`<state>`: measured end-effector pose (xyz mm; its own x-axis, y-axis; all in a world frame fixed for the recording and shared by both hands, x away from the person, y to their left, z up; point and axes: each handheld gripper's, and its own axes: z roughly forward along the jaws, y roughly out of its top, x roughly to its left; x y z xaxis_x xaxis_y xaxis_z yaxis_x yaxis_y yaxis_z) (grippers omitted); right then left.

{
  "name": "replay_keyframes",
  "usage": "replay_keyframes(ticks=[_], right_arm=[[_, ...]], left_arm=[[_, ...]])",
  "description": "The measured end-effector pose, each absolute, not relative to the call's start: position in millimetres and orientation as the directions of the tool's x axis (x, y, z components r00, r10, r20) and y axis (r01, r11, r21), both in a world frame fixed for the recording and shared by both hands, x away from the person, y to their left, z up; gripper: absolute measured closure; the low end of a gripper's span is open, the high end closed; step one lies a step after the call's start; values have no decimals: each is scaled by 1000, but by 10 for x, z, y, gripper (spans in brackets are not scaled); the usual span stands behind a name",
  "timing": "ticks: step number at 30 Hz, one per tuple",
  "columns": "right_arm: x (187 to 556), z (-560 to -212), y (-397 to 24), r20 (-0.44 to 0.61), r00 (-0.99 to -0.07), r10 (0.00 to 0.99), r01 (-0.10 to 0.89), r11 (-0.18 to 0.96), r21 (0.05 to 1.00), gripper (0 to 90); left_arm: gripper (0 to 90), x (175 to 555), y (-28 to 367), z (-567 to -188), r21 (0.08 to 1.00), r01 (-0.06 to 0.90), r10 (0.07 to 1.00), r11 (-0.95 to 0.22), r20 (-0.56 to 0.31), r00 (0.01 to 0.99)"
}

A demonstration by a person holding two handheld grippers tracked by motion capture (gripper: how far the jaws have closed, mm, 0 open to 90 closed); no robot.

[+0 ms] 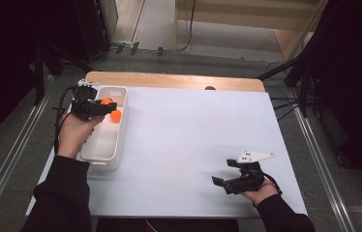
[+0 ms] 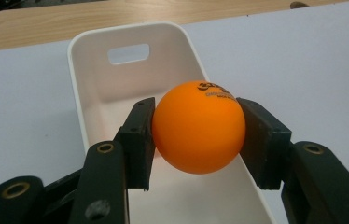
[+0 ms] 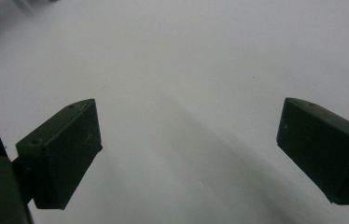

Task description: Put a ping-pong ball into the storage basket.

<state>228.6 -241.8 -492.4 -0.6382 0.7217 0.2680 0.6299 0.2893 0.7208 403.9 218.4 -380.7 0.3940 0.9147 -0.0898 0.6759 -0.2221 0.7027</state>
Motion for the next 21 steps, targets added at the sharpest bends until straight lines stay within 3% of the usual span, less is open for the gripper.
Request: replay_keyframes(ticks=[21], right_arm=[[2279,-4922,-2418,266,-637,724,631,291,719,51]], left_arm=[[504,3988,2236,-3995,699,689,932,-191,-90,350]])
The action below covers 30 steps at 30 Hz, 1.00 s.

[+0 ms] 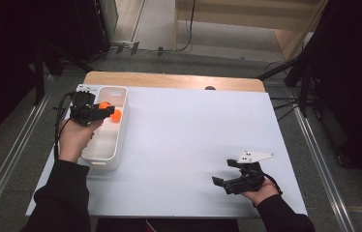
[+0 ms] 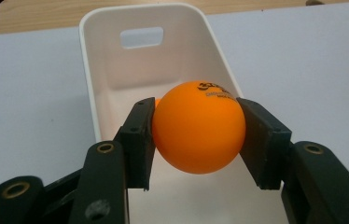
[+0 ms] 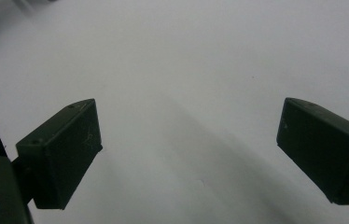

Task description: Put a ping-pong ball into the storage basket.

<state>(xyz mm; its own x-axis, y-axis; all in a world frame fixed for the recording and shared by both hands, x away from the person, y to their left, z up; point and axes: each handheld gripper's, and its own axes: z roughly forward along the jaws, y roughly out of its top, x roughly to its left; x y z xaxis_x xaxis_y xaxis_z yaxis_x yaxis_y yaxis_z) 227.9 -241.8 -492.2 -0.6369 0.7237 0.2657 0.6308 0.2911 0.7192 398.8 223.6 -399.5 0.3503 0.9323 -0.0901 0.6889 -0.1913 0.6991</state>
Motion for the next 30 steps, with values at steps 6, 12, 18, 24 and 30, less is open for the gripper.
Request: replay_keyframes(ticks=[6,12,18,24,30], right_arm=[[2281,-4923,-2416,261,-638,724,628,293,721,51],[2282,-4921,-2418,263,-639,723,628,292,721,51],[2283,-4922,-2412,259,-638,725,626,294,722,51],[2278,-4923,-2414,259,-643,721,623,295,725,51],[2276,-4919,-2416,261,-646,718,621,296,725,51]], left_arm=[[504,4005,2241,-4072,679,708,933,-197,-92,348],[504,4029,2234,-4150,659,728,936,-189,-103,336],[504,4029,2153,-4181,641,735,929,-223,-89,360],[502,4047,2111,-4226,610,756,937,-237,-61,343],[477,4051,2119,-4198,629,750,931,-203,-112,346]])
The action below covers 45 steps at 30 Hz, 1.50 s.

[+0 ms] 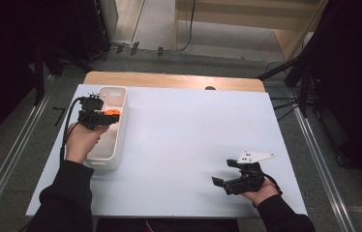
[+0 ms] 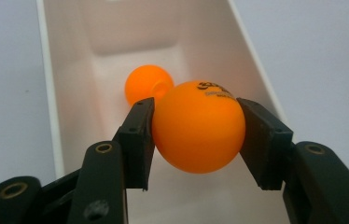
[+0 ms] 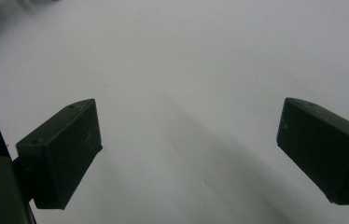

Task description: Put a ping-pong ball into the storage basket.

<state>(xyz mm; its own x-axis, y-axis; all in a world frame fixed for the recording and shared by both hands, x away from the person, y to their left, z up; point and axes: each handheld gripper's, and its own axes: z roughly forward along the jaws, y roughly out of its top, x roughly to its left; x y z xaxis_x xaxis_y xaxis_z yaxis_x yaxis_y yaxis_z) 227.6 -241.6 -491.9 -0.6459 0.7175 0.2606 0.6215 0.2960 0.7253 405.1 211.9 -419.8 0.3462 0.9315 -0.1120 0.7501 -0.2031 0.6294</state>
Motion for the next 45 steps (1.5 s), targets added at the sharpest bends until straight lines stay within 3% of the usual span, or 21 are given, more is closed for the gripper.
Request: replay_keyframes(ticks=[2,6,20,24,45], right_arm=[[2277,-4918,-2417,260,-647,717,621,296,726,51],[2276,-4918,-2414,261,-648,716,621,297,725,51],[2276,-4917,-2414,262,-648,715,621,297,725,51],[2277,-4920,-2411,262,-648,715,621,296,726,51],[2273,-4917,-2405,265,-646,716,623,294,725,51]], left_arm=[[401,4048,2119,-4174,637,744,932,-203,-107,346],[355,4044,2129,-4132,637,743,929,-205,-111,352],[302,3974,2178,-3887,660,720,908,-217,-135,397],[264,3959,2173,-3822,660,721,883,-209,-189,429],[260,3861,1893,-3750,668,693,809,-271,-233,540]])
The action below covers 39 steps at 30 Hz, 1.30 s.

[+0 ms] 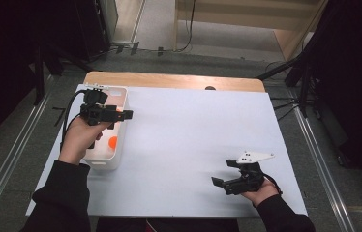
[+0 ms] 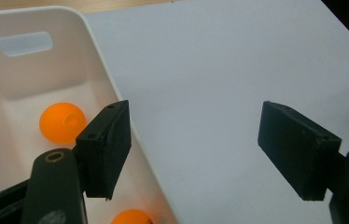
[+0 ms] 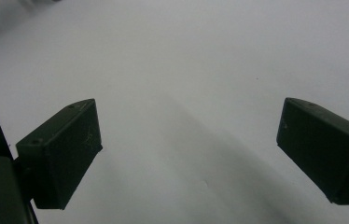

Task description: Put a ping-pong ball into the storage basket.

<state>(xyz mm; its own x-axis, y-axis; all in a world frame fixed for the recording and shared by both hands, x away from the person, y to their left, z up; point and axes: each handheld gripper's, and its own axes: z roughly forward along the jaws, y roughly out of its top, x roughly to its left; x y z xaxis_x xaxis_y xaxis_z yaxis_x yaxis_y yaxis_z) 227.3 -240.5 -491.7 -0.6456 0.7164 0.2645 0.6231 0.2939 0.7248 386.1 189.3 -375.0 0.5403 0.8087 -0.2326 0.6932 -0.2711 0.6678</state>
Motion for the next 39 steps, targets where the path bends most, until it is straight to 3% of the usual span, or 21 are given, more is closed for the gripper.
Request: replay_keyframes(ticks=[30,39], right_arm=[[2241,-4916,-2432,264,-640,722,625,290,725,51],[2238,-4915,-2437,262,-640,723,626,292,723,51]], left_arm=[[262,3664,1363,-3830,679,628,678,-380,-257,688],[261,3599,1267,-3901,690,597,671,-408,-217,709]])
